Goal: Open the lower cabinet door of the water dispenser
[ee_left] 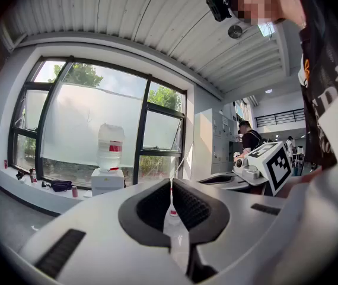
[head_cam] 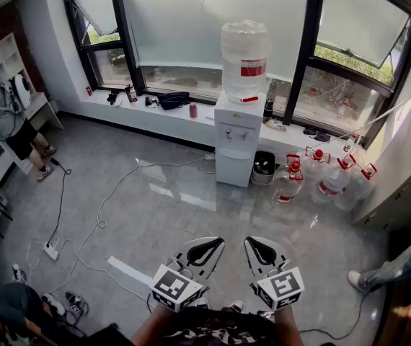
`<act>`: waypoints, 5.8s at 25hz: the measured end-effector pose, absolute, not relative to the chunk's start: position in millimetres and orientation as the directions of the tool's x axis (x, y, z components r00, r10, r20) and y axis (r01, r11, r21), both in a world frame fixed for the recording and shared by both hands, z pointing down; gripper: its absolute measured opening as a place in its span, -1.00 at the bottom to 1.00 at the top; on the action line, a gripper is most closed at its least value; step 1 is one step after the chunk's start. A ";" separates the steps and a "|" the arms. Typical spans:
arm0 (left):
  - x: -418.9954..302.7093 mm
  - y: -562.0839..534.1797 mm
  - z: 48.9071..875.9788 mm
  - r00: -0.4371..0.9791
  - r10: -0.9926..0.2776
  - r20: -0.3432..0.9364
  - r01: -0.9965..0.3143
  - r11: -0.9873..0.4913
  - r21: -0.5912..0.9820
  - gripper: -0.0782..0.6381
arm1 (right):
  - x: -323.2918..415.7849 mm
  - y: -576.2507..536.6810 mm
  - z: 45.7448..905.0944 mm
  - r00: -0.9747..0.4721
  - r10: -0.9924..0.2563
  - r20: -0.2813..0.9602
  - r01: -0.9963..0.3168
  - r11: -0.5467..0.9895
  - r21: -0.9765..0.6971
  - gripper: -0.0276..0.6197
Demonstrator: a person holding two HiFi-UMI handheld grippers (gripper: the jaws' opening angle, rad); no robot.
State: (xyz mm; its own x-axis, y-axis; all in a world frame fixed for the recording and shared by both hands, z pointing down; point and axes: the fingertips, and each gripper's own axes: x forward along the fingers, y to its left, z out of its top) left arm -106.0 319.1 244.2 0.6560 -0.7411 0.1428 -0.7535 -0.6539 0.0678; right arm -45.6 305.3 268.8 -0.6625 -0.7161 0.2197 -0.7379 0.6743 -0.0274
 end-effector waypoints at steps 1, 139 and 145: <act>-104.5 319.4 245.2 0.664 -0.736 0.133 -0.747 -0.662 0.064 -0.73 | -44.9 304.8 268.3 -0.662 -0.716 0.223 -0.738 0.675 -0.023 -0.88; 4.8 -383.9 805.0 0.544 -0.647 0.535 -0.808 -0.576 0.125 -0.73 | 67.2 -545.7 1007.3 -0.590 -0.460 0.663 -0.645 0.763 -0.044 -0.16; -12.2 -373.0 809.3 0.528 -0.656 0.539 -0.820 -0.559 0.124 -0.73 | 65.4 -553.1 1007.3 -0.549 -0.464 0.695 -0.676 0.735 -0.044 -0.29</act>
